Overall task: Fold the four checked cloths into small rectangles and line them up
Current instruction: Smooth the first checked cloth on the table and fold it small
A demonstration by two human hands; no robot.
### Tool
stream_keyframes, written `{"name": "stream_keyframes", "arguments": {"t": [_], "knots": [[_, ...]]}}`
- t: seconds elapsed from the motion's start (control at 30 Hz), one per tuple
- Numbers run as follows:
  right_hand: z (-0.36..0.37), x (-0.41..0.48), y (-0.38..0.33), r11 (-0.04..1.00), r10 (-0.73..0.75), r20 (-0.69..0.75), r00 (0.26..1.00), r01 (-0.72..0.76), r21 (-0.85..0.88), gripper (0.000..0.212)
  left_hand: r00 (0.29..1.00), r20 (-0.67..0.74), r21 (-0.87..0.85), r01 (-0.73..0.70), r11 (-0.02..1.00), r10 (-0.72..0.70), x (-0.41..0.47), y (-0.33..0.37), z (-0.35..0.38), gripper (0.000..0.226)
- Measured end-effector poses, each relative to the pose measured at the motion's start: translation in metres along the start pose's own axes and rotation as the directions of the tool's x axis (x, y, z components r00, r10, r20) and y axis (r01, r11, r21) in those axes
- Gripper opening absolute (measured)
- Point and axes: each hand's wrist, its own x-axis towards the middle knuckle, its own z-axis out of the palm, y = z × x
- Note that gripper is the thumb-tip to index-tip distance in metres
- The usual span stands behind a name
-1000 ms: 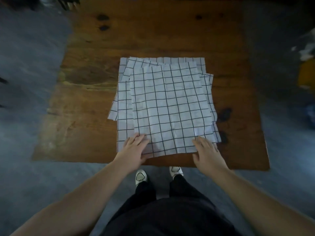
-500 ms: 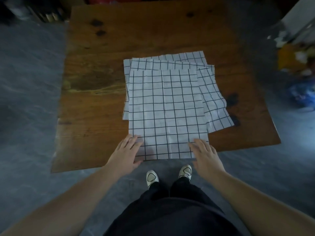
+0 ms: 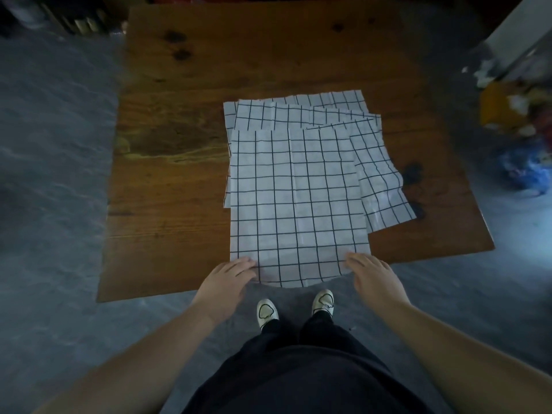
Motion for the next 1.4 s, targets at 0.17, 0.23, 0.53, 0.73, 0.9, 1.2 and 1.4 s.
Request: {"name": "stream_keyframes", "arguments": {"t": [0.17, 0.23, 0.53, 0.73, 0.9, 1.2, 1.4], "knots": [[-0.026, -0.003, -0.012, 0.996, 0.063, -0.045, 0.997, -0.060, 0.061, 0.032, 0.989, -0.011, -0.202, 0.144, 0.969, -0.149, -0.006, -0.002, -0.029, 0.026], [-0.040, -0.003, -0.013, 0.996, 0.042, -0.077, 0.996, -0.036, 0.084, 0.029, 0.979, -0.014, -0.251, 0.195, 0.948, -0.205, -0.009, -0.002, -0.049, 0.025], [-0.140, 0.033, -0.013, 0.993, -0.096, -0.094, 0.991, 0.102, 0.059, 0.025, 0.967, -0.023, -0.398, 0.225, 0.889, -0.255, 0.025, -0.019, -0.163, 0.018], [-0.173, 0.116, -0.014, 0.986, -0.050, -0.246, 0.968, 0.087, 0.141, 0.021, 0.916, -0.157, -0.452, 0.265, 0.852, -0.369, 0.095, -0.024, -0.212, 0.012], [-0.172, 0.188, -0.016, 0.969, 0.142, -0.293, 0.946, -0.072, 0.237, 0.020, 0.833, -0.185, -0.541, 0.357, 0.761, -0.521, 0.173, -0.038, -0.218, 0.009], [-0.153, 0.285, 0.003, 0.963, 0.215, -0.234, 0.948, -0.166, 0.211, 0.020, 0.757, -0.098, -0.580, 0.485, 0.655, -0.647, 0.279, -0.069, -0.216, 0.022], [-0.137, 0.305, 0.010, 0.956, 0.236, -0.154, 0.959, -0.201, 0.212, 0.031, 0.668, 0.096, -0.693, 0.577, 0.432, -0.738, 0.271, -0.077, -0.219, 0.054]]}}
